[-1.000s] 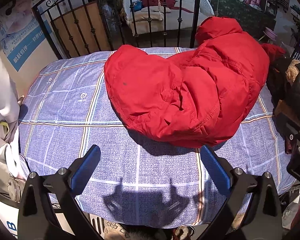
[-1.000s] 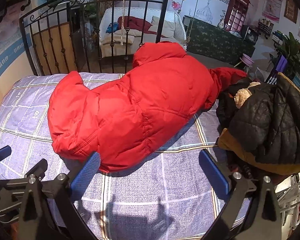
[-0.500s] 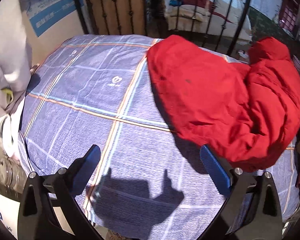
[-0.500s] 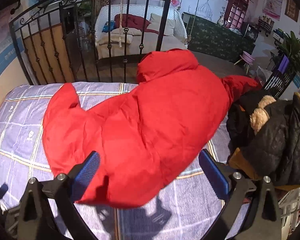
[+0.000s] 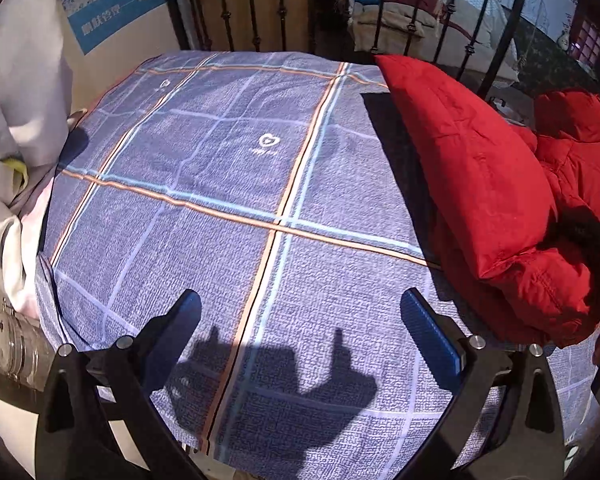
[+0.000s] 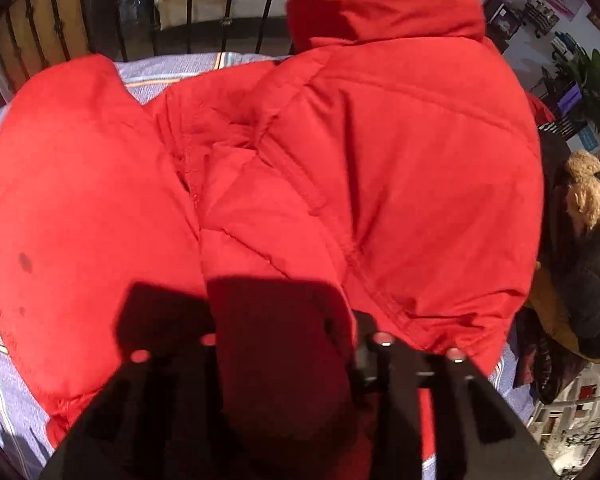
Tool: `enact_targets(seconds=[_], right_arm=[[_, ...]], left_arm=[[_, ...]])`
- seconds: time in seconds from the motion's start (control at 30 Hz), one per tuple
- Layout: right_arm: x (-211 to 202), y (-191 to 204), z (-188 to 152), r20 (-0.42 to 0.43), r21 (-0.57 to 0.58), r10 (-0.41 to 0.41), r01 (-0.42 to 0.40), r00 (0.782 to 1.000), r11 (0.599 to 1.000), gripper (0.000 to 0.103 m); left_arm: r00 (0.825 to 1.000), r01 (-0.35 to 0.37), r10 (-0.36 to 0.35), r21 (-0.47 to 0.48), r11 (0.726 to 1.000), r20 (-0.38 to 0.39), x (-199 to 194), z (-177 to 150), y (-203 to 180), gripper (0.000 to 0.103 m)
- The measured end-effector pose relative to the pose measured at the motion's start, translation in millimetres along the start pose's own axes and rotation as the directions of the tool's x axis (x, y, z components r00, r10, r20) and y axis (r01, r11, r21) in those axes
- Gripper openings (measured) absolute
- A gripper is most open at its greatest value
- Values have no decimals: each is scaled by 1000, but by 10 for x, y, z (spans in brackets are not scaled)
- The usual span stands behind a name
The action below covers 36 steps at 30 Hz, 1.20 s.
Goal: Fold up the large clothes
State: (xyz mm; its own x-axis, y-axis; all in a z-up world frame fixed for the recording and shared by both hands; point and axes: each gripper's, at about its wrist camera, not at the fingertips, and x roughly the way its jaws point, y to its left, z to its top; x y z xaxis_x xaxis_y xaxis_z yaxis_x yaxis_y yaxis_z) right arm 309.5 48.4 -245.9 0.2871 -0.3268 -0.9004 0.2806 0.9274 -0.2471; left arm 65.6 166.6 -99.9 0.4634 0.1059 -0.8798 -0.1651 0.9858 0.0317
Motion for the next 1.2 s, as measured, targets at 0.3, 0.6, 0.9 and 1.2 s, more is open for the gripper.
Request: enact_targets(seconds=[0.3, 0.6, 0.9, 1.2], right_arm=[[-1106, -1906, -1628, 173, 106, 1, -20, 985, 994, 12], [-599, -2750, -2472, 153, 199, -81, 50, 985, 979, 14], [-528, -2894, -2492, 195, 217, 23, -67, 981, 974, 16], [-743, -2817, -2468, 276, 234, 18, -85, 961, 968, 16]], left_arm=[[935, 240, -295, 263, 934, 195, -823, 676, -881, 99], [759, 600, -640, 514, 614, -122, -802, 1336, -3192, 99], [835, 503, -506, 677, 538, -218, 52, 1057, -4784, 60], [667, 707, -710, 493, 508, -226, -319, 1211, -3978, 4]])
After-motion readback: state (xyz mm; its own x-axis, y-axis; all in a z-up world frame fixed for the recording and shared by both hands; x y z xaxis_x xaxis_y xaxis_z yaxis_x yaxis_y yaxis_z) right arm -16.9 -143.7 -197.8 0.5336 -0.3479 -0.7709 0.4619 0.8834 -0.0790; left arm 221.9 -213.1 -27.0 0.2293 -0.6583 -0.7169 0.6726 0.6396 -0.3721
